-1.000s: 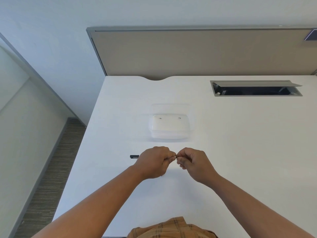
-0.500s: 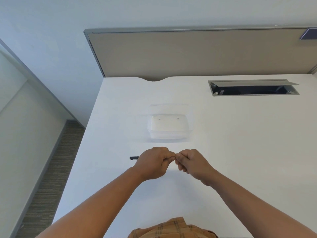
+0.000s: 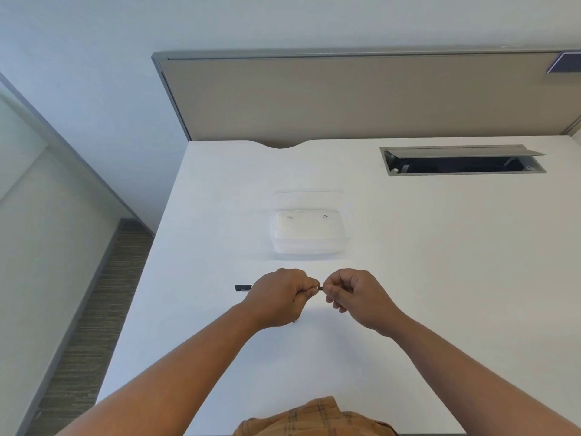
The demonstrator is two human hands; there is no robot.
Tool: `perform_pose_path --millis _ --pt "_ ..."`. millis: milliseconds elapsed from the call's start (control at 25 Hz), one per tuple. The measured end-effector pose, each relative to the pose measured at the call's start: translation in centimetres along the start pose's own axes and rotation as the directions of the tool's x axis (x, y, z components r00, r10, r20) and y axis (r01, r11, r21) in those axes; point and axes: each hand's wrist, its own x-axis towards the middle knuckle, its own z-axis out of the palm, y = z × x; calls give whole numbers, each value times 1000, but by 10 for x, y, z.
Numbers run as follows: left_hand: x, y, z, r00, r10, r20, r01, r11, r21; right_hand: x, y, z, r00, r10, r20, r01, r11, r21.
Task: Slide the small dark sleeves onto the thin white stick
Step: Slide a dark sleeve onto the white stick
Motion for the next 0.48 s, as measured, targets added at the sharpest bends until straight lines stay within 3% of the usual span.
perform_pose_path --millis 120,480 --pt "1 -2 1 1000 -7 2 7 1000 0 0 -2 -2 999 14 40 -17 997 71" --pt "4 -3 8 999 -20 45 18 999 26 5 8 -9 995 3 103 16 983 -185"
